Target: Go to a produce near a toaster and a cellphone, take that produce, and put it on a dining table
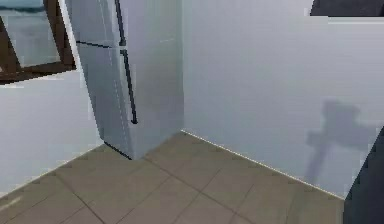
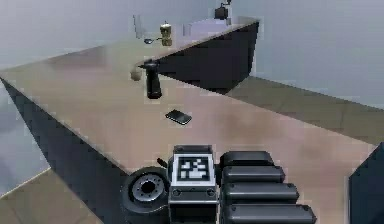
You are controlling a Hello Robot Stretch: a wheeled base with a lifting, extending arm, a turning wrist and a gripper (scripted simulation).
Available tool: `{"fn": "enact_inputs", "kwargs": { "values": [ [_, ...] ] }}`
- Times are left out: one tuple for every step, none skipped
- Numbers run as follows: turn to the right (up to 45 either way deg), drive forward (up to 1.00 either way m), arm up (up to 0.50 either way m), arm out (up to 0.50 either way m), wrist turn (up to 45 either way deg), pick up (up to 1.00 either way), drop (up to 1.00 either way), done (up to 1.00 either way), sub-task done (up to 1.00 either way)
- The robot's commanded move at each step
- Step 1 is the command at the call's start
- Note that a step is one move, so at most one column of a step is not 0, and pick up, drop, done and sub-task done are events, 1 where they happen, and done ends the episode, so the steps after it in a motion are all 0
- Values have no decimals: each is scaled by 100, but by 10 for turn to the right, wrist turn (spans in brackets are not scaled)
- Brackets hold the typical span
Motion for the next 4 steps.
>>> {"fn": "enact_inputs", "kwargs": {
  "values": [
    [-450, 0, 0, 0, 0, 0, 0, 0, 0],
    [-60, 0, 0, 0, 0, 0, 0, 0, 0],
    [0, 15, 0, 0, 0, 0, 0, 0, 0],
    [-450, 0, 0, 0, 0, 0, 0, 0, 0]
  ]
}}
